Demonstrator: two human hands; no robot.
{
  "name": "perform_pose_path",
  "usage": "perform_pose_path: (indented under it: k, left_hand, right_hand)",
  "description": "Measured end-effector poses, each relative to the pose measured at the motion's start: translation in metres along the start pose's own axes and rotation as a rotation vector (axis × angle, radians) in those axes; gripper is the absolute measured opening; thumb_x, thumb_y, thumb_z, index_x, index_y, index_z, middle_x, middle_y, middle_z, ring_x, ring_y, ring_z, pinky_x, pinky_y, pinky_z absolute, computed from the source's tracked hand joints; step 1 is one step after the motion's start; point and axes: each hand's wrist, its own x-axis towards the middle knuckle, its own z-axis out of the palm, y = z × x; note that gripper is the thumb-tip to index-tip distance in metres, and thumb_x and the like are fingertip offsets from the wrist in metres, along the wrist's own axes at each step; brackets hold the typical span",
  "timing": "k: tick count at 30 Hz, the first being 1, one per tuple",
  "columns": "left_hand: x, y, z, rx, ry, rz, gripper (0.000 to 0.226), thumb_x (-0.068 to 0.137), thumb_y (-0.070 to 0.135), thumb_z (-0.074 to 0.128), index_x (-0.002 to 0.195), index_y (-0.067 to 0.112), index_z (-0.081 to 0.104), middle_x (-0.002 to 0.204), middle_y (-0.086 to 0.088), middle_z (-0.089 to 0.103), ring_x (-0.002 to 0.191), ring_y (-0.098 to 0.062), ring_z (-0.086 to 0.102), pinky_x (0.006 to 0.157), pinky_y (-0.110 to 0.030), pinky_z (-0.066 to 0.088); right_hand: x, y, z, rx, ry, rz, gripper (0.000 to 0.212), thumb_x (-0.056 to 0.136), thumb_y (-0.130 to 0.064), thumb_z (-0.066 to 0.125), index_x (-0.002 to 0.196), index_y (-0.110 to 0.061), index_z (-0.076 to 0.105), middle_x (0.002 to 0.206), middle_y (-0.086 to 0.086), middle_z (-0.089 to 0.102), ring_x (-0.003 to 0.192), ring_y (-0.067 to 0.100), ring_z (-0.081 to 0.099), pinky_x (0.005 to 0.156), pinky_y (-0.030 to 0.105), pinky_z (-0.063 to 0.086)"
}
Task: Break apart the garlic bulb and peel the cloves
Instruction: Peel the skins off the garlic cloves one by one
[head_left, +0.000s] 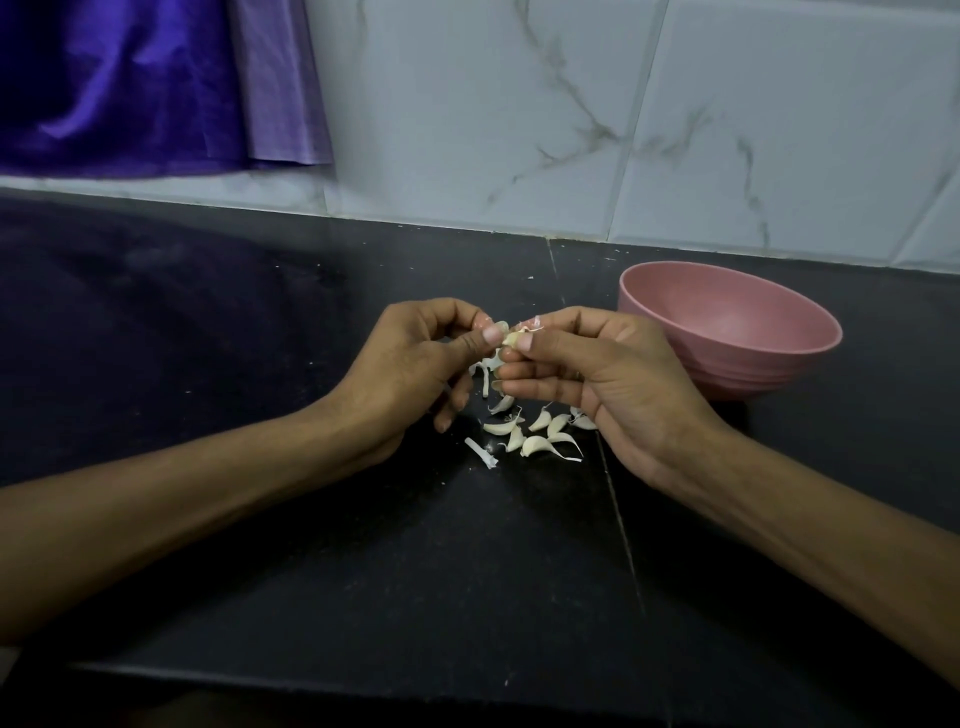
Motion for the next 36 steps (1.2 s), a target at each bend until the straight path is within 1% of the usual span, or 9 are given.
perform_pose_path:
  k: [5,13,17,21,24,26,30,33,36]
  left_hand:
    - [-0.002,0.002,0.002,0.005,-0.049,-0.041,0.016,0.096,0.016,0.057,0.085,0.004,0.058,0.048,0.005,0.049,0.036,-0.008,0.04,0.03,-0.017,0.03]
    - [-0.008,0.014,0.004,-0.02,-0.167,-0.123,0.02,0.103,0.019,0.043,0.088,0.007,0.049,0.042,0.001,0.046,0.028,-0.005,0.036,0.029,-0.013,0.023]
    - [-0.008,0.014,0.004,-0.005,-0.182,-0.136,0.021,0.104,0.019,0.04,0.087,0.009,0.049,0.043,-0.003,0.045,0.027,-0.006,0.031,0.029,-0.012,0.02]
    - [-0.007,0.012,0.003,0.009,-0.155,-0.114,0.019,0.103,0.019,0.043,0.089,0.008,0.05,0.044,0.001,0.046,0.03,-0.006,0.035,0.029,-0.013,0.021]
    - [-0.004,0.009,0.001,-0.021,-0.143,-0.128,0.018,0.102,0.017,0.045,0.091,0.006,0.054,0.055,-0.006,0.048,0.035,-0.008,0.035,0.03,-0.013,0.023]
    - [-0.003,0.009,0.0,-0.051,-0.146,-0.141,0.018,0.102,0.016,0.046,0.091,0.006,0.055,0.059,-0.009,0.048,0.037,-0.009,0.034,0.031,-0.014,0.023]
    - [-0.004,0.01,0.001,-0.067,-0.164,-0.159,0.017,0.102,0.017,0.045,0.092,0.005,0.053,0.047,0.001,0.046,0.033,-0.006,0.032,0.031,-0.012,0.023]
    - [-0.004,0.01,0.002,-0.041,-0.154,-0.144,0.016,0.101,0.016,0.046,0.093,0.004,0.052,0.044,0.005,0.044,0.033,-0.005,0.031,0.031,-0.012,0.022]
    - [-0.003,0.01,0.001,0.045,-0.126,-0.095,0.017,0.1,0.02,0.049,0.092,0.006,0.053,0.044,0.003,0.04,0.035,-0.008,0.031,0.032,-0.014,0.023]
  right_hand:
    - [0.0,0.0,0.001,0.004,-0.006,-0.007,0.013,0.086,0.003,0.066,0.097,0.01,0.065,0.077,0.014,0.072,0.07,0.022,0.072,0.067,0.029,0.061]
    - [0.001,-0.006,0.0,0.023,-0.059,0.002,0.011,0.086,0.002,0.065,0.094,0.01,0.066,0.077,0.015,0.071,0.068,0.02,0.07,0.064,0.027,0.06]
    - [0.001,-0.005,-0.001,0.032,-0.063,0.009,0.01,0.086,0.003,0.065,0.093,0.009,0.066,0.076,0.015,0.071,0.067,0.019,0.07,0.063,0.026,0.059]
    - [0.002,-0.003,-0.002,0.031,-0.078,-0.007,0.016,0.085,0.0,0.066,0.099,0.01,0.065,0.077,0.014,0.071,0.07,0.019,0.07,0.065,0.028,0.06]
    - [0.001,-0.003,0.0,-0.021,-0.118,-0.056,0.026,0.082,0.0,0.069,0.106,0.011,0.064,0.084,0.014,0.073,0.072,0.02,0.07,0.066,0.027,0.06]
    - [0.001,-0.003,0.001,-0.078,-0.134,-0.101,0.024,0.082,0.002,0.069,0.105,0.01,0.065,0.087,0.015,0.073,0.072,0.022,0.07,0.066,0.028,0.06]
    - [0.002,-0.002,-0.002,-0.274,-0.081,-0.201,0.017,0.082,-0.001,0.073,0.098,0.004,0.069,0.083,0.018,0.073,0.068,0.021,0.07,0.063,0.032,0.061]
    - [0.003,-0.002,-0.003,-0.336,-0.068,-0.226,0.013,0.082,-0.002,0.074,0.094,0.002,0.071,0.075,0.011,0.072,0.062,0.018,0.067,0.059,0.033,0.061]
    - [0.003,-0.003,-0.003,-0.381,-0.063,-0.249,0.011,0.082,-0.004,0.075,0.091,0.001,0.071,0.067,0.003,0.07,0.058,0.016,0.066,0.056,0.033,0.061]
